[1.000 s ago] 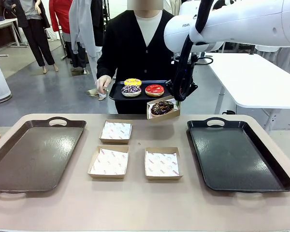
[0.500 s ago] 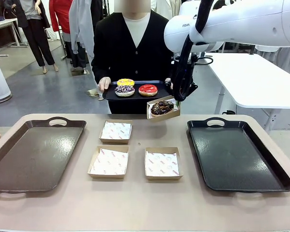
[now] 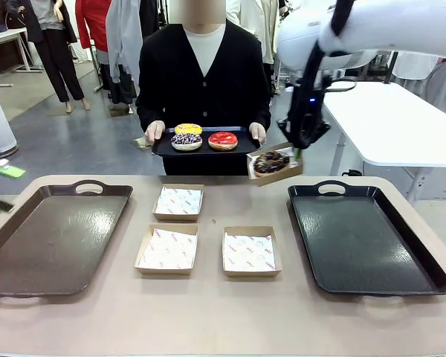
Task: Individually package the donuts and arrange them on the tray.
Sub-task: Place the picked Paper togo box on the Handle tray while simultaneously picking up another Paper togo box from the table with the other hand.
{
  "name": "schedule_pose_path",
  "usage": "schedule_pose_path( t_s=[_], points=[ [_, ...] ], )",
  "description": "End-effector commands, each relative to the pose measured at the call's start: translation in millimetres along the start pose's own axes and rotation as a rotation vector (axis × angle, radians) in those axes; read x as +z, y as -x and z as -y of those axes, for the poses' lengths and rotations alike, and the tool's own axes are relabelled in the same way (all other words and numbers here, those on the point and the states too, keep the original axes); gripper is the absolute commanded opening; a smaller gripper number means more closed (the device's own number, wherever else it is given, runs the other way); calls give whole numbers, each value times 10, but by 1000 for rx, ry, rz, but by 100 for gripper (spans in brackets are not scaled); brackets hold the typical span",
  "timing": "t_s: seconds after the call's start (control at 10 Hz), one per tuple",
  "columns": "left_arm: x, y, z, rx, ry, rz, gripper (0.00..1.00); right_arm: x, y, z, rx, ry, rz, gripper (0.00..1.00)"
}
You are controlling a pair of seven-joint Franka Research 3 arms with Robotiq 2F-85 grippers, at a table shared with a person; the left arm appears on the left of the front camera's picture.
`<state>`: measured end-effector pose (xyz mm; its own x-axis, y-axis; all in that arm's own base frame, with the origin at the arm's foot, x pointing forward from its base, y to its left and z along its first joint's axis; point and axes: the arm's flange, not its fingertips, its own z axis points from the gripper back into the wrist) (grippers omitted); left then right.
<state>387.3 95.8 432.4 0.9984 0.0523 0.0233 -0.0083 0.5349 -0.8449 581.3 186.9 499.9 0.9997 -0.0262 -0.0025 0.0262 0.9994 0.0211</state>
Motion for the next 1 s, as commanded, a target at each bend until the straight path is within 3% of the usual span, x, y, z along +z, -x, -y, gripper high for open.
schedule_pose_path(
  t_s=[0.0, 0.5, 0.9],
  points=[
    [-136, -313, 398, 13, -202, -64, 100, -31, 278, 582, 10, -42, 37, 1],
    [-1042, -946, 1335, -3, -541, -149, 100, -504, 351, 1422, 5, -103, 110, 1],
    [-1927, -1189, 1439, -85, -772, -89, 100, -821, 284, 1608, -4, -111, 99, 1]
  ],
)
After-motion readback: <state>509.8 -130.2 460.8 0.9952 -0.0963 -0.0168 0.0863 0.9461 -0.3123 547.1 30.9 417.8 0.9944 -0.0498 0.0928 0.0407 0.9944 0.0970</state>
